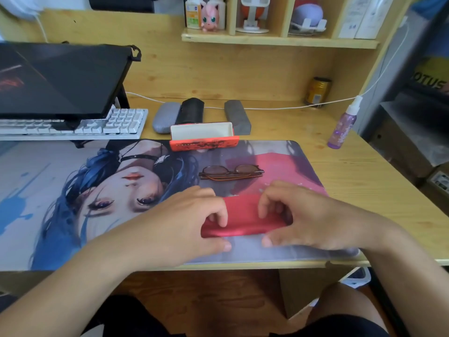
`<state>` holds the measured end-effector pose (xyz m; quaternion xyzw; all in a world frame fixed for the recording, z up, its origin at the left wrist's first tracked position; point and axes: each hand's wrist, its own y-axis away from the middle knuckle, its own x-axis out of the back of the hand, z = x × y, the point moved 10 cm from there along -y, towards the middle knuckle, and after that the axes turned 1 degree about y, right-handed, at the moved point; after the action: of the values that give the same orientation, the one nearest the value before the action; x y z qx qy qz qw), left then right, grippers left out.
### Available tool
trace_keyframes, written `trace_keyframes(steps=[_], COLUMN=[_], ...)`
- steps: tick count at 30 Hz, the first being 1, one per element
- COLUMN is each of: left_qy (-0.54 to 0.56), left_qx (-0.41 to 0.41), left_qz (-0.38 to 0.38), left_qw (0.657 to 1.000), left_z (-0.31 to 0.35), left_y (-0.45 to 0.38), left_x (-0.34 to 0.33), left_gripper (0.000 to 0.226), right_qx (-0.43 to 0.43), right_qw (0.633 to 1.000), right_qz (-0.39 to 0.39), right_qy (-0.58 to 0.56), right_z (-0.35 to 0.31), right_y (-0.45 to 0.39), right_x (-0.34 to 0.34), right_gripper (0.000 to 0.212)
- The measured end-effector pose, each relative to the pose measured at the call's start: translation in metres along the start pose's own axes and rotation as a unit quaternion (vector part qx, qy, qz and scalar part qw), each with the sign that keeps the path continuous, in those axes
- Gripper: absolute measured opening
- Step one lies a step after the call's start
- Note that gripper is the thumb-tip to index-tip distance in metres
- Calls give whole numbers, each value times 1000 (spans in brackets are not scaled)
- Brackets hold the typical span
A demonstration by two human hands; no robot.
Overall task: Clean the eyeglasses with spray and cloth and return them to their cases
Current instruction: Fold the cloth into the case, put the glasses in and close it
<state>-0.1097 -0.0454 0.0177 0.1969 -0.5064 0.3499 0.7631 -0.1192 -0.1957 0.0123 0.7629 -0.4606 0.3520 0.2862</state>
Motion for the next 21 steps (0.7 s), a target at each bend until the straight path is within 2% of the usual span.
trace_keyframes(steps=[2, 4, 6, 11, 16, 21], left_qy=[-25, -47, -44, 51, 17, 10], left_qx=[-11, -19, -4, 133, 182, 207], left_qz=[1, 16, 32, 68, 70, 73], left_qw=[1000, 999, 998, 987, 981, 976], left_z=[1, 4, 2, -28, -35, -41], left_y=[2, 2, -2, -15, -25, -26], left_x=[1, 7, 12, 23, 19, 21], left_gripper=[24, 12, 9, 18, 18, 16], right_qx=[12, 32, 43, -41, -86, -102], right_qw=[998, 996, 996, 990, 985, 981], right_qz=[15, 38, 58, 131, 142, 156], right_qy=[63, 73, 54, -39, 45, 58], right_z=[0, -2, -3, 21, 26, 28], right_y=[3, 3, 3, -10, -28, -31], right_x=[1, 6, 12, 33, 34, 36], right_gripper=[25, 16, 11, 18, 18, 14])
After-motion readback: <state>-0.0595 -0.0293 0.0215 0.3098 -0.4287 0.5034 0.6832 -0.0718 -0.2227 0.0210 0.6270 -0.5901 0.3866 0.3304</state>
